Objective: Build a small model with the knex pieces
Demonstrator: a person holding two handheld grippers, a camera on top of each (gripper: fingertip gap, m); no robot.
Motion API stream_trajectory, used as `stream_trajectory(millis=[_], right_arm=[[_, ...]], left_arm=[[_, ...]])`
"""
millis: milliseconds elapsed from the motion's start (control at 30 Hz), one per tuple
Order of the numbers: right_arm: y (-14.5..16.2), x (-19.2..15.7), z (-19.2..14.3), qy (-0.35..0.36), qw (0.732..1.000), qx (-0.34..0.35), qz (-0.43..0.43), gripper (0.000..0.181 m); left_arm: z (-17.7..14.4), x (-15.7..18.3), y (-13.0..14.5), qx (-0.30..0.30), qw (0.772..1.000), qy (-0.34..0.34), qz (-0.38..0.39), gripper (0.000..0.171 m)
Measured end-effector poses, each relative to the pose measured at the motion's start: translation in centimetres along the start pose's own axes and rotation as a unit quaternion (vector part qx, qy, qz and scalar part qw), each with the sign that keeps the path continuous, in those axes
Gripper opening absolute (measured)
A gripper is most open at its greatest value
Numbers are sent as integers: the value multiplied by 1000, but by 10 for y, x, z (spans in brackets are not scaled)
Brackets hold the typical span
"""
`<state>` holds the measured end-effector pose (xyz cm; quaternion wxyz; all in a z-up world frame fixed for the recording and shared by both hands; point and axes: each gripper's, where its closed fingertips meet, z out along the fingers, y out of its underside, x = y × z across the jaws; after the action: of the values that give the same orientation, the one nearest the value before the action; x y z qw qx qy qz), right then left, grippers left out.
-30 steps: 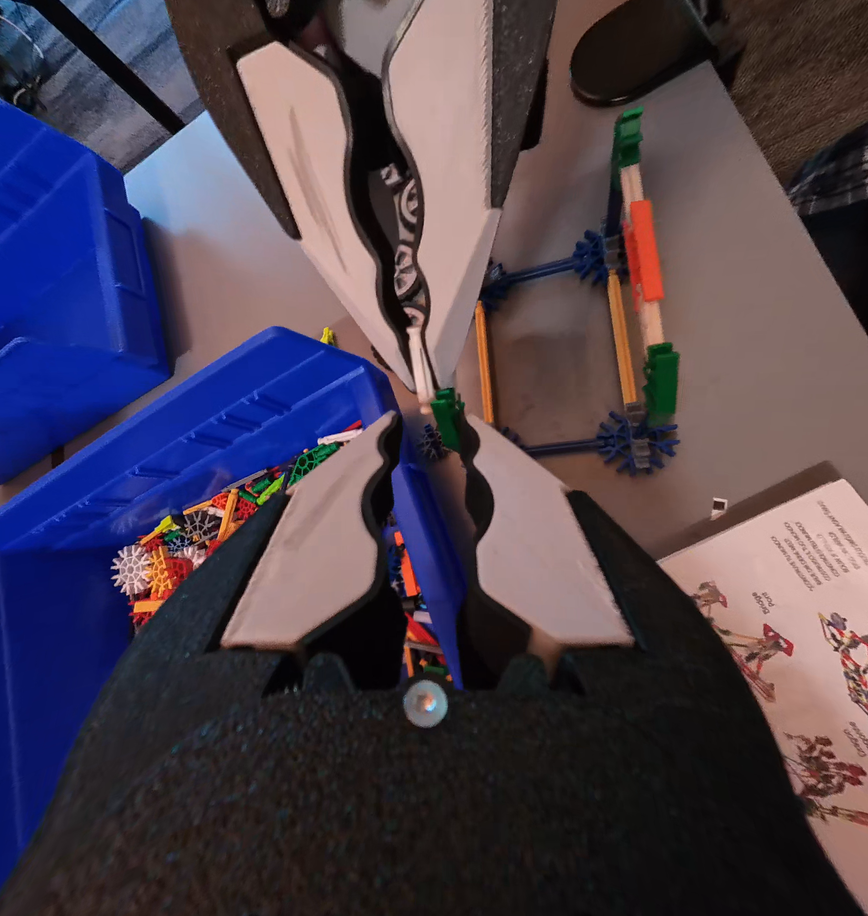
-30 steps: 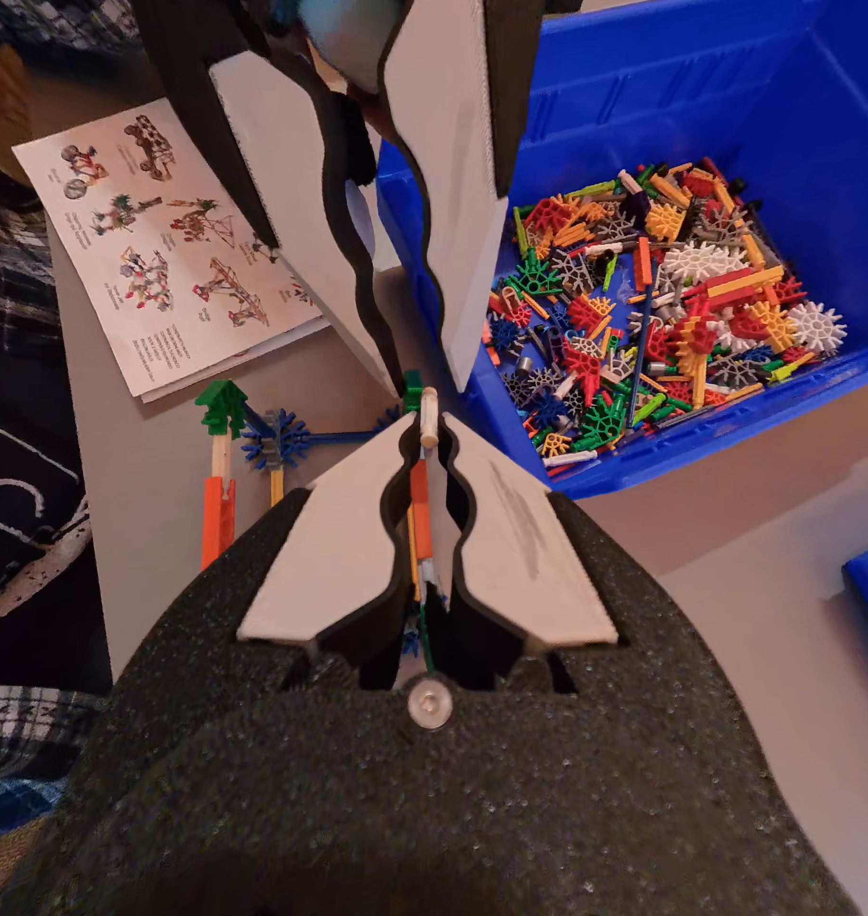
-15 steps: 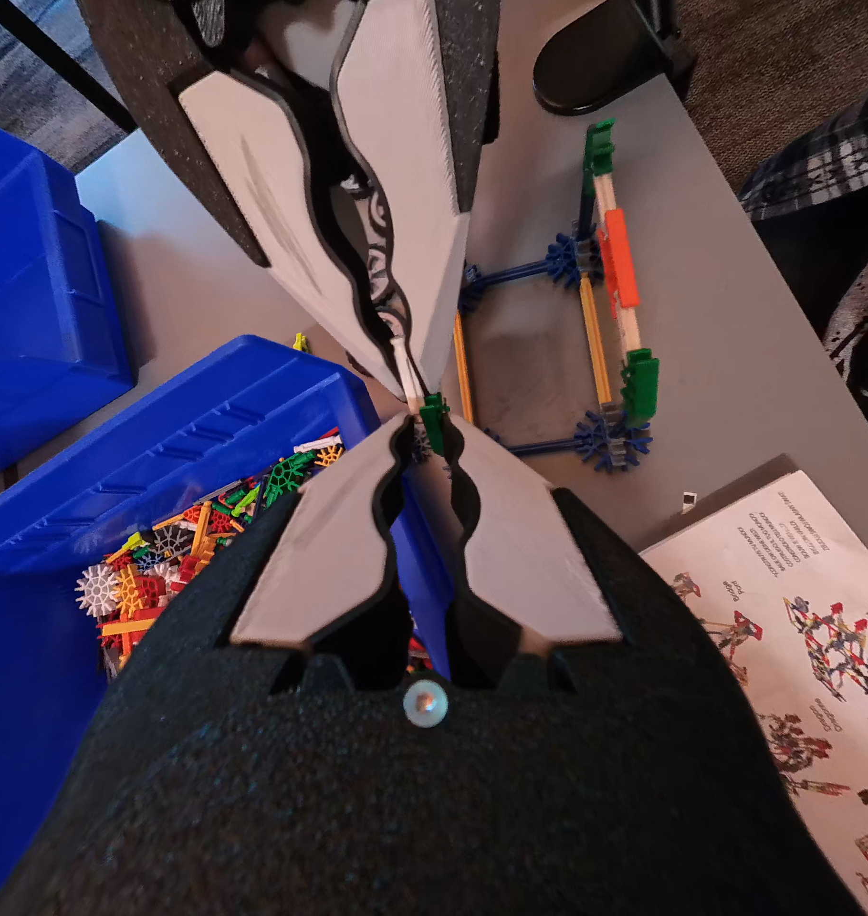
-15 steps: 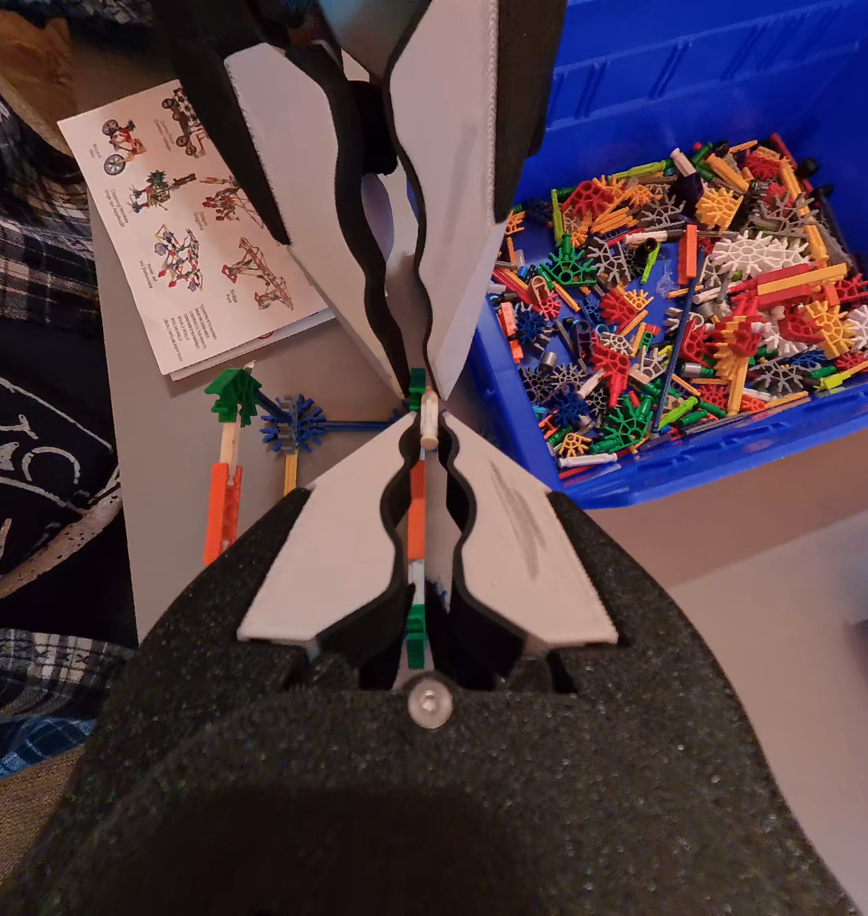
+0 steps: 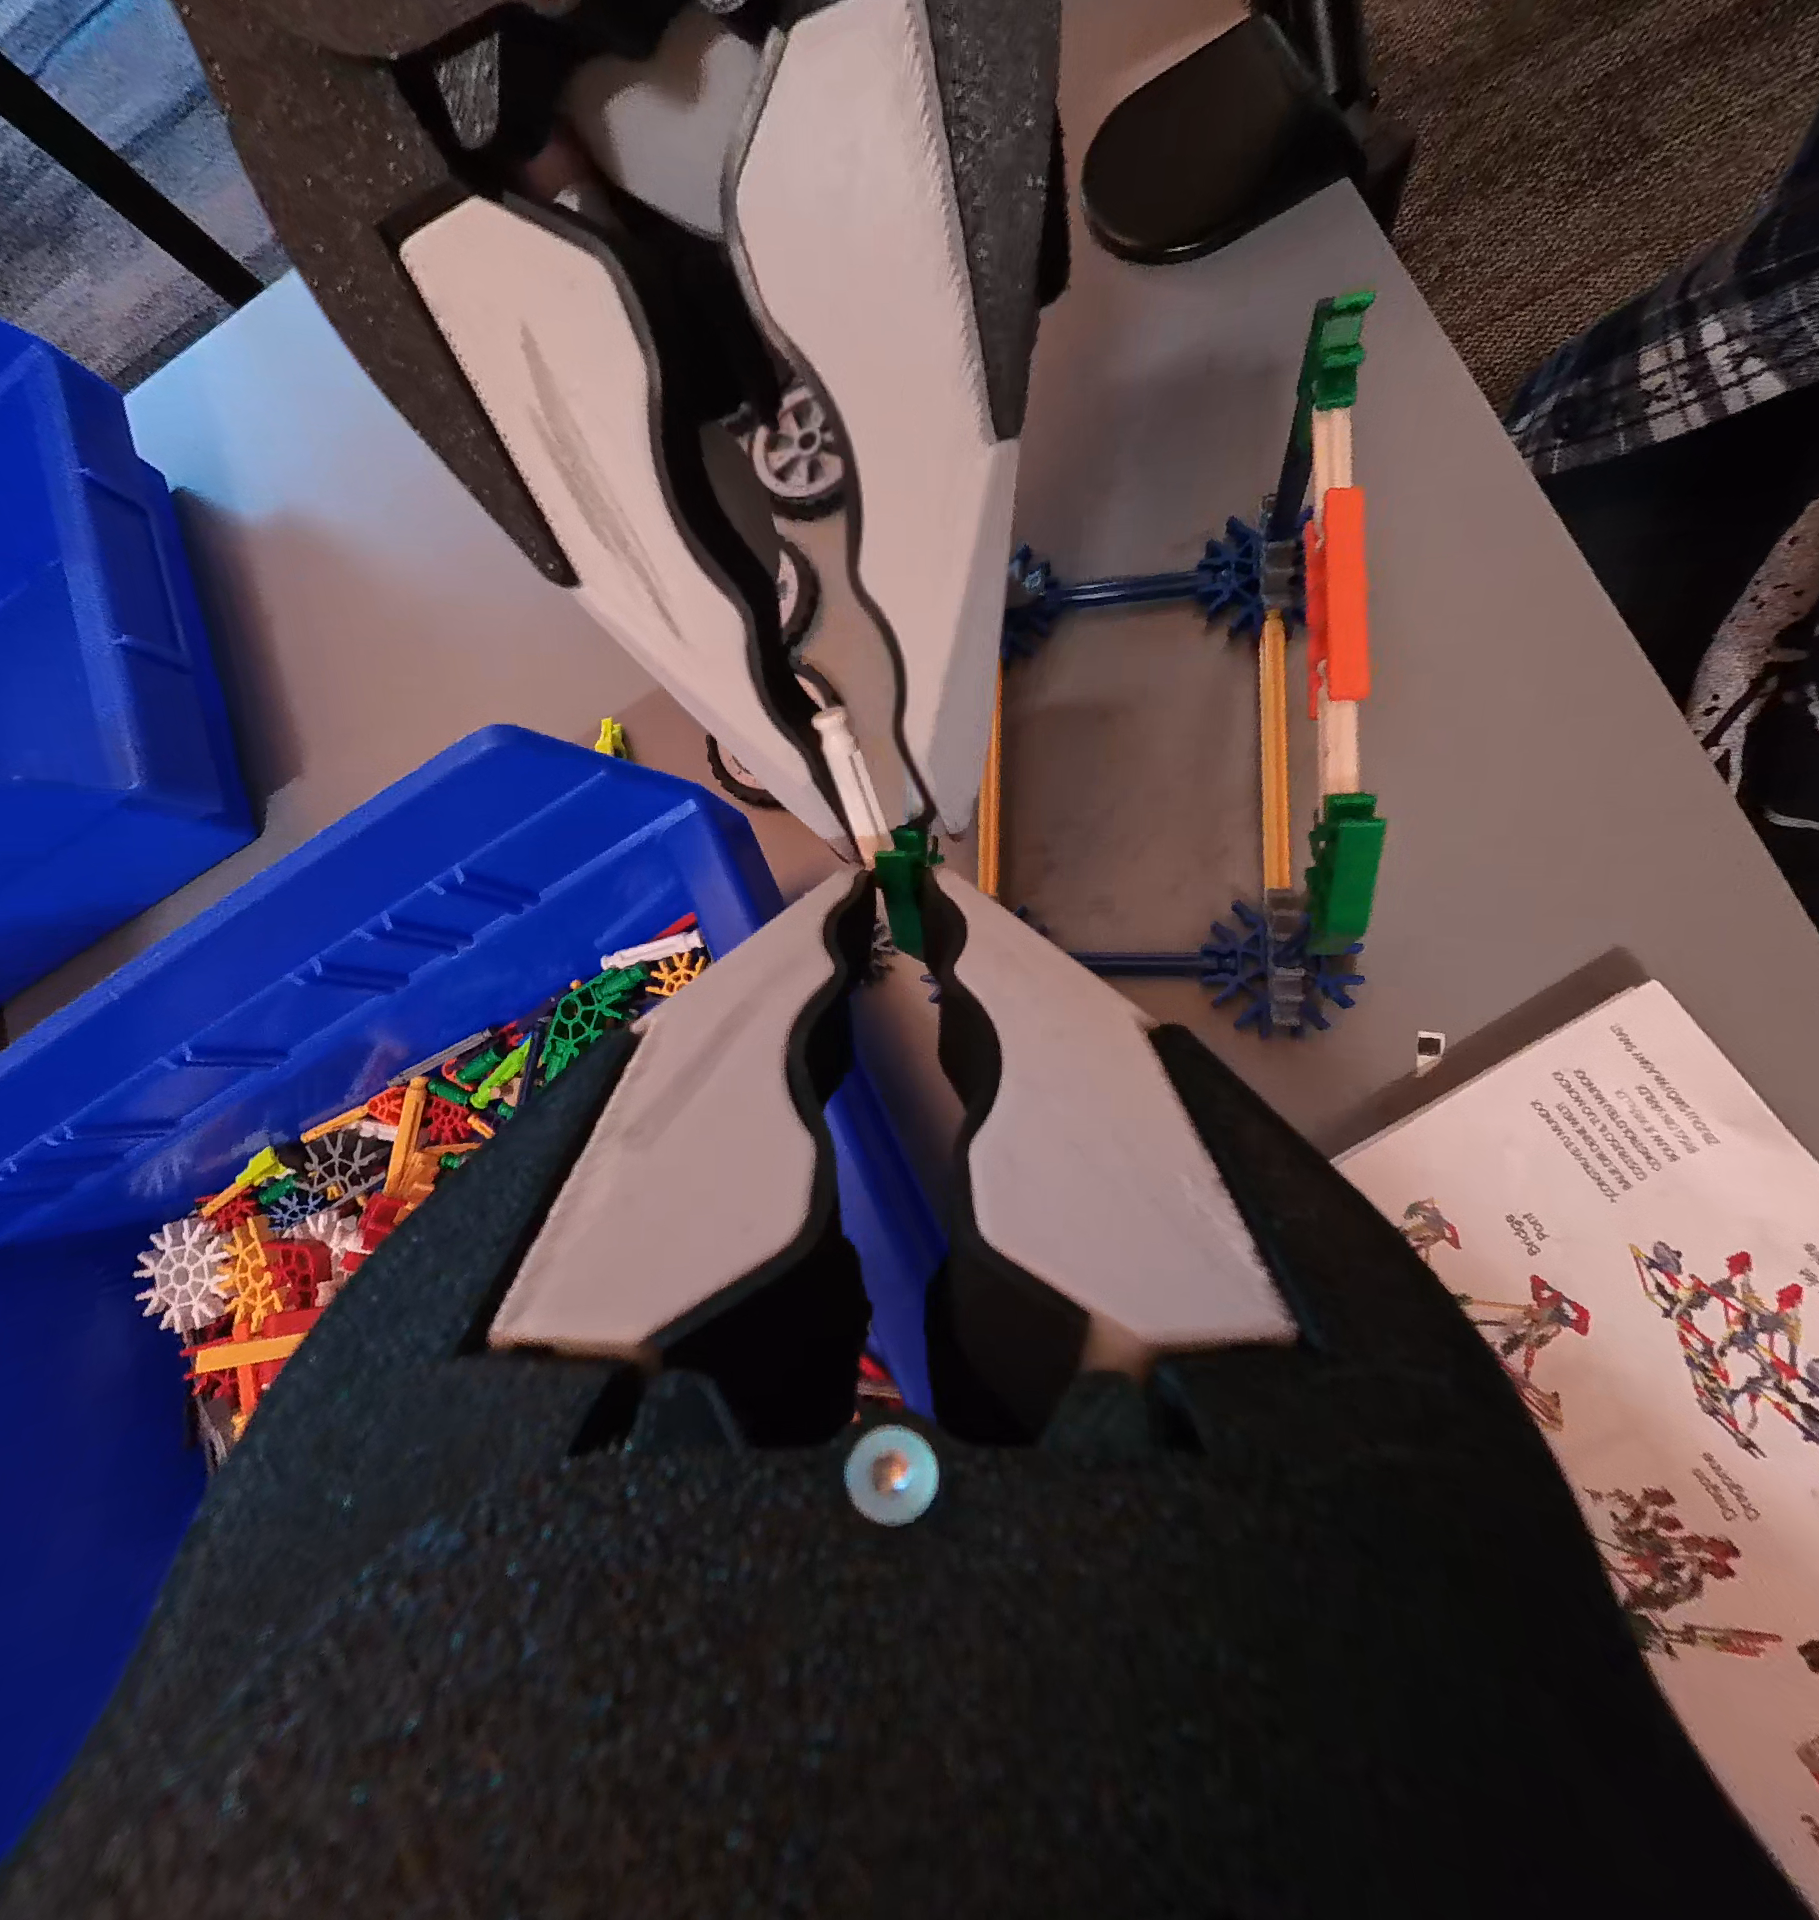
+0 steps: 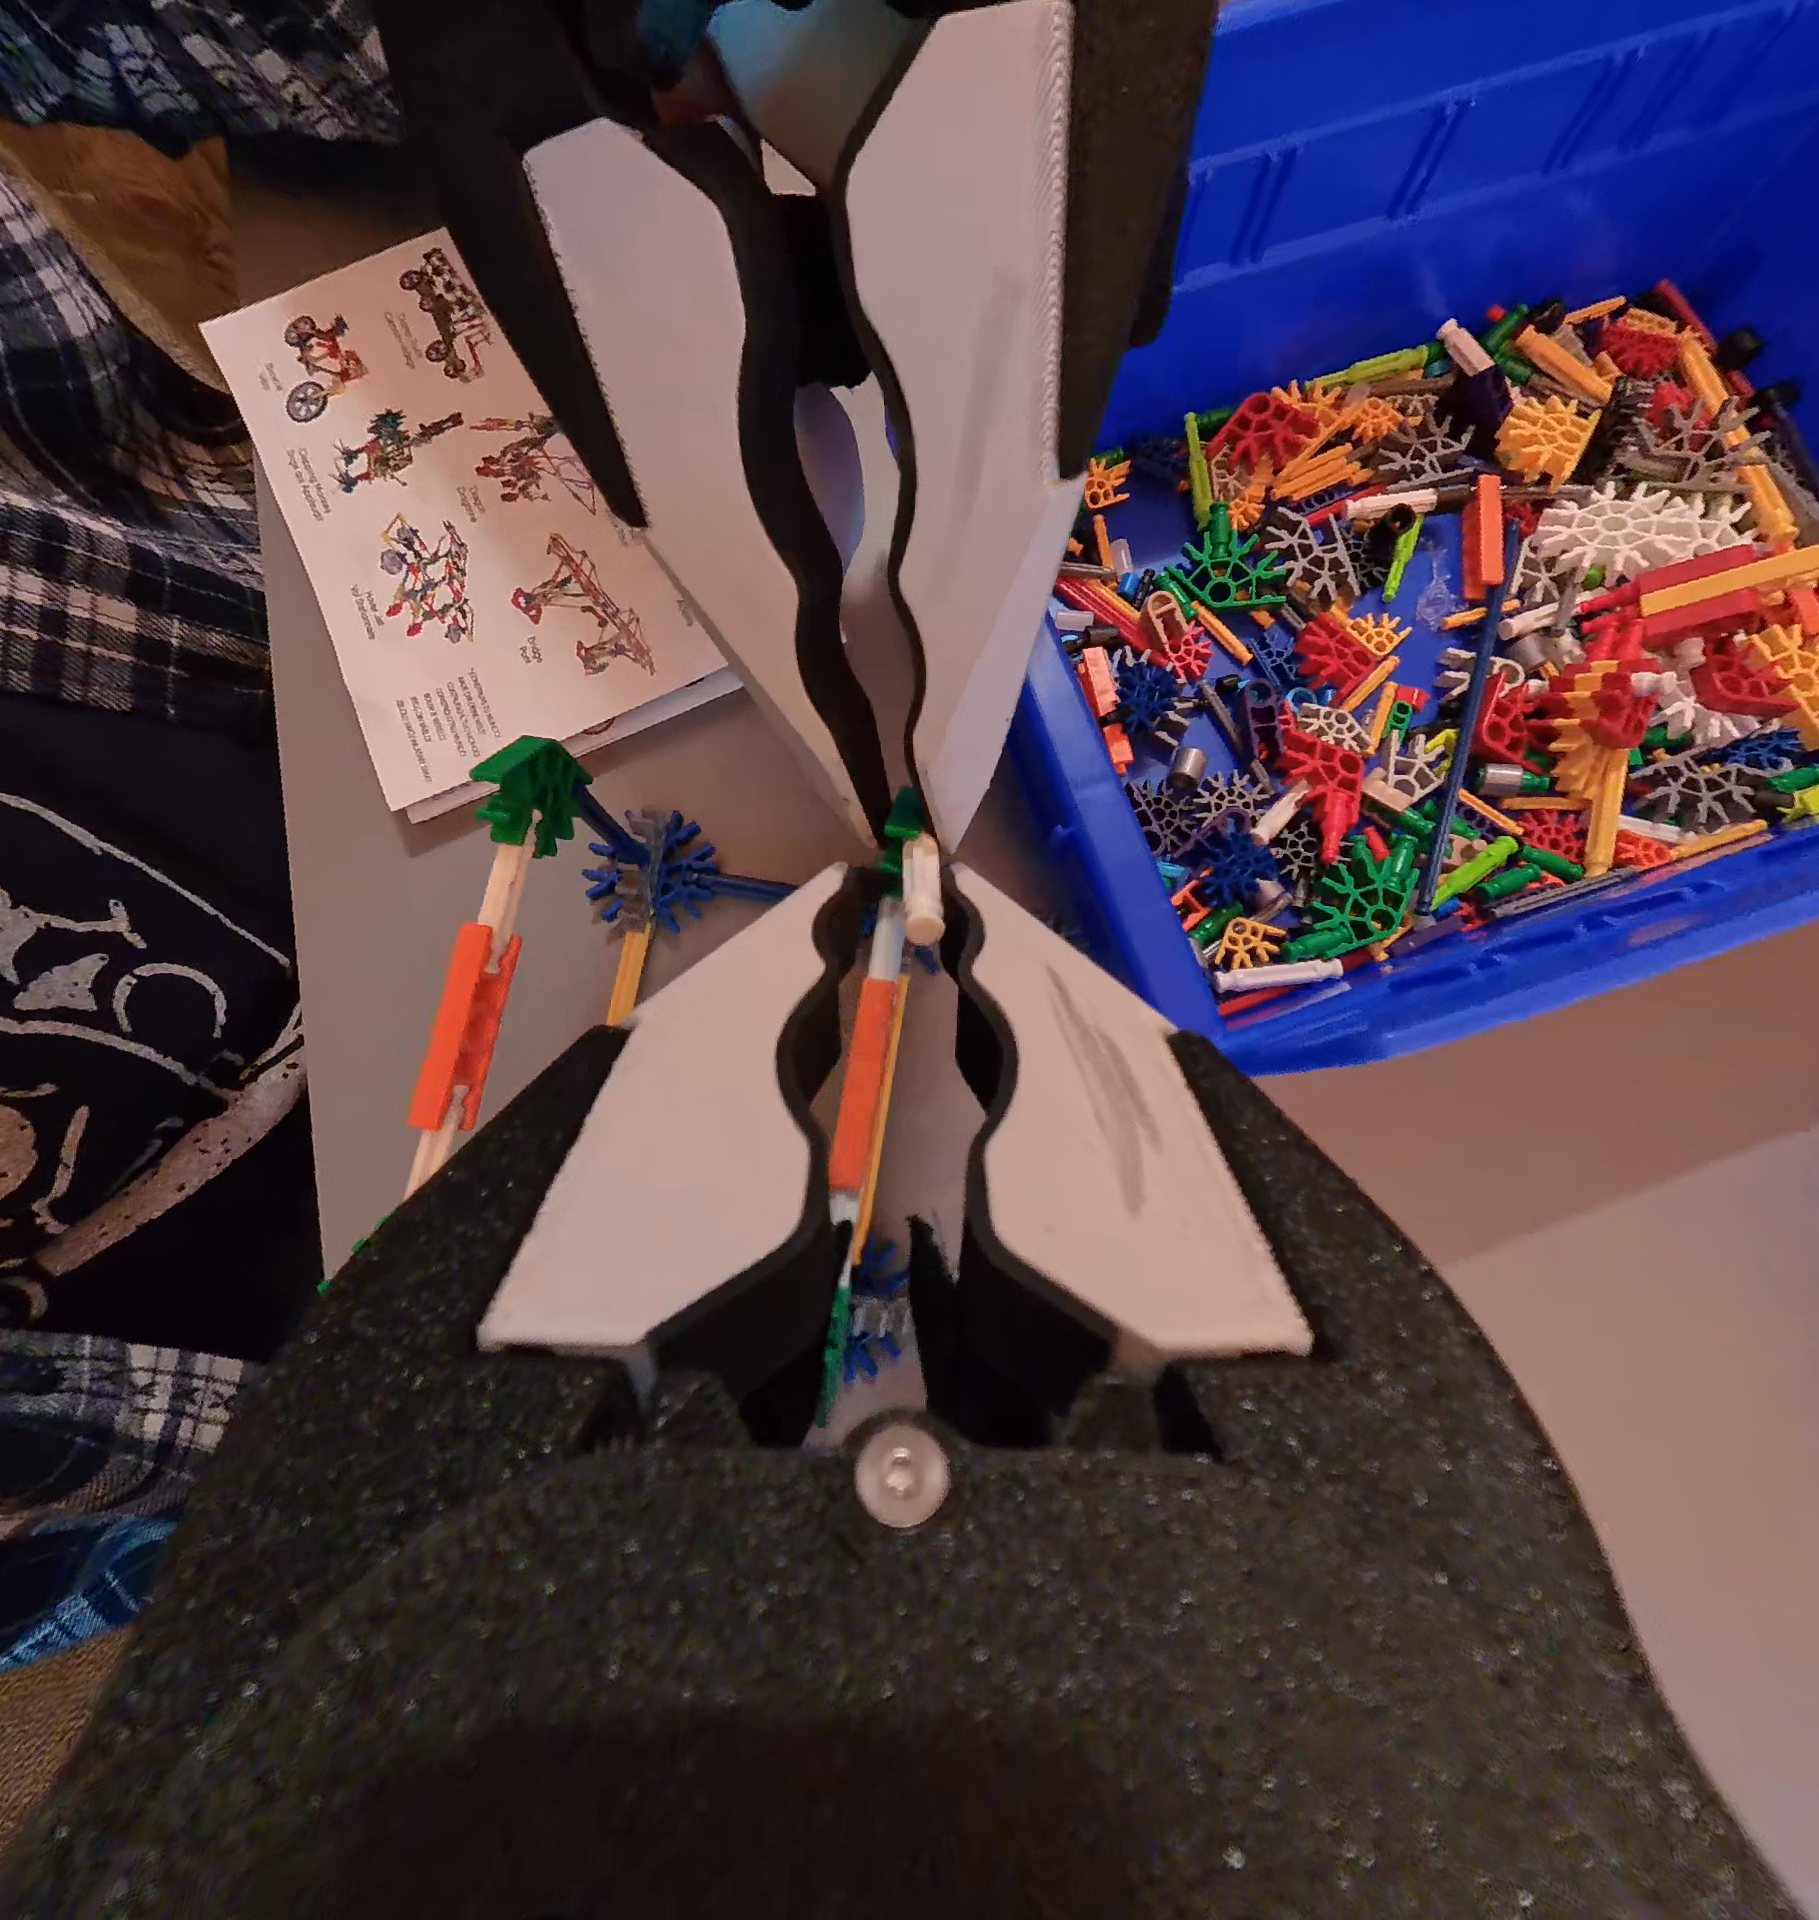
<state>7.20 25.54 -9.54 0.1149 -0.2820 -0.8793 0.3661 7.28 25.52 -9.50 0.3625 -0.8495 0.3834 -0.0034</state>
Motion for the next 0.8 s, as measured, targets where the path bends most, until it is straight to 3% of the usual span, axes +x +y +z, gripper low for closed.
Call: stream_trajectory(millis=[367, 800], right_arm=[[-2, 3, 4, 48, 999, 11, -17, 11], [0, 1, 5, 45, 999, 8, -28, 5]], left_arm=[[0, -2, 0, -4, 1000, -7, 5, 5], [1, 0, -2, -6, 1000, -7, 12, 2]])
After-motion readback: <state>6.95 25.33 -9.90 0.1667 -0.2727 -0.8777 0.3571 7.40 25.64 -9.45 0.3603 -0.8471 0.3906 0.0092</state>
